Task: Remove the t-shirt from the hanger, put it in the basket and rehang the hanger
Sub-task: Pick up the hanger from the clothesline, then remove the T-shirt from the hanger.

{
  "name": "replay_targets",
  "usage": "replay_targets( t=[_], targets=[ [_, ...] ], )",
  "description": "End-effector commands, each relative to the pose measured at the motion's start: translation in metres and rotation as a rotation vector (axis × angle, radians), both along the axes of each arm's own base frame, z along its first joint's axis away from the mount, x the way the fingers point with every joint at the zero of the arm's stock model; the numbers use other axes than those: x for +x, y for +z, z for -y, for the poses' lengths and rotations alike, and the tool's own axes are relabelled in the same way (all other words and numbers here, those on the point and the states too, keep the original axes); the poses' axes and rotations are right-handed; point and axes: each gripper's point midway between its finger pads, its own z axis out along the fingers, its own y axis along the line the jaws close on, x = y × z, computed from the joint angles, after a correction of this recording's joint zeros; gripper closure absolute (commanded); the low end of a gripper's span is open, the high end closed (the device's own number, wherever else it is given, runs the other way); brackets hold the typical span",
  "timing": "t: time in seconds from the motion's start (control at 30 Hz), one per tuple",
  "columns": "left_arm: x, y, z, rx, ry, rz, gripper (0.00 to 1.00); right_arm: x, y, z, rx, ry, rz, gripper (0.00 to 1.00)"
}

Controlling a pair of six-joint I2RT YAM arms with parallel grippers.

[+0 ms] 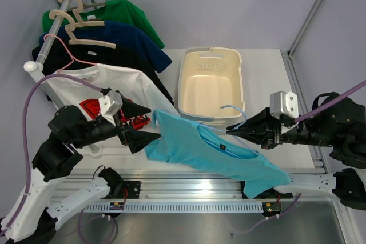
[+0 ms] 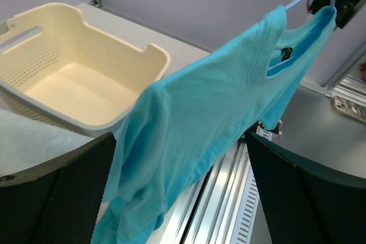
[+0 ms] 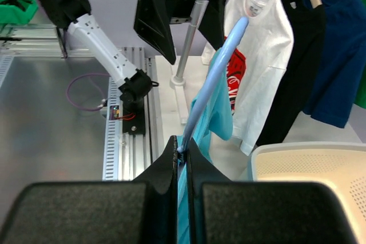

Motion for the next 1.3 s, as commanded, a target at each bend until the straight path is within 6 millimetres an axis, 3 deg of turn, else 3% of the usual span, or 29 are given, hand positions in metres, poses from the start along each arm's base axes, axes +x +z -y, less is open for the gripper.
replay_targets(
  t=[0.0,0.23,0.37,0.53,0.6,0.67,0.77,0.97,1.07,1.2,1.27],
  targets=[
    [-0.017,0.008,0.018,-0.022,-0.191,0.095,0.01,-0.015,0.005,0.000,0.003,0.080,-0.003,1.00],
    [-0.025,0.003,0.021,-0.014,-0.245,0.093,0.01,-0.033,0.018,0.006,0.044,0.163,0.007,1.00],
    [-0.045,0.005,0.012,-0.031,-0.298,0.148,0.05,-0.038,0.027,0.012,0.077,0.177,0.009,1.00],
    [-0.059,-0.008,0.009,-0.025,-0.354,0.167,0.09,-0.038,0.046,0.021,0.133,0.153,0.032,1.00],
    [-0.060,-0.010,0.008,-0.024,-0.360,0.170,0.16,-0.040,0.049,0.022,0.137,0.167,0.033,1.00],
    [-0.059,-0.009,0.009,-0.024,-0.357,0.166,0.40,-0.044,0.052,0.023,0.142,0.185,0.028,1.00],
    [-0.051,-0.005,0.012,-0.025,-0.328,0.139,0.59,-0.047,0.052,0.024,0.156,0.201,0.036,1.00],
    [-0.032,-0.007,0.015,-0.013,-0.247,0.103,0.80,-0.048,0.052,0.026,0.163,0.198,0.036,1.00],
    [-0.025,-0.006,0.013,-0.013,-0.201,0.106,0.98,-0.045,0.051,0.029,0.172,0.177,0.038,1.00],
    [-0.004,-0.003,0.004,-0.043,-0.033,0.058,1.00,-0.032,0.048,0.036,0.200,0.086,0.038,1.00],
    [0.030,-0.004,-0.017,-0.066,0.218,0.003,1.00,-0.010,0.050,0.046,0.259,-0.052,0.032,1.00]
  ],
)
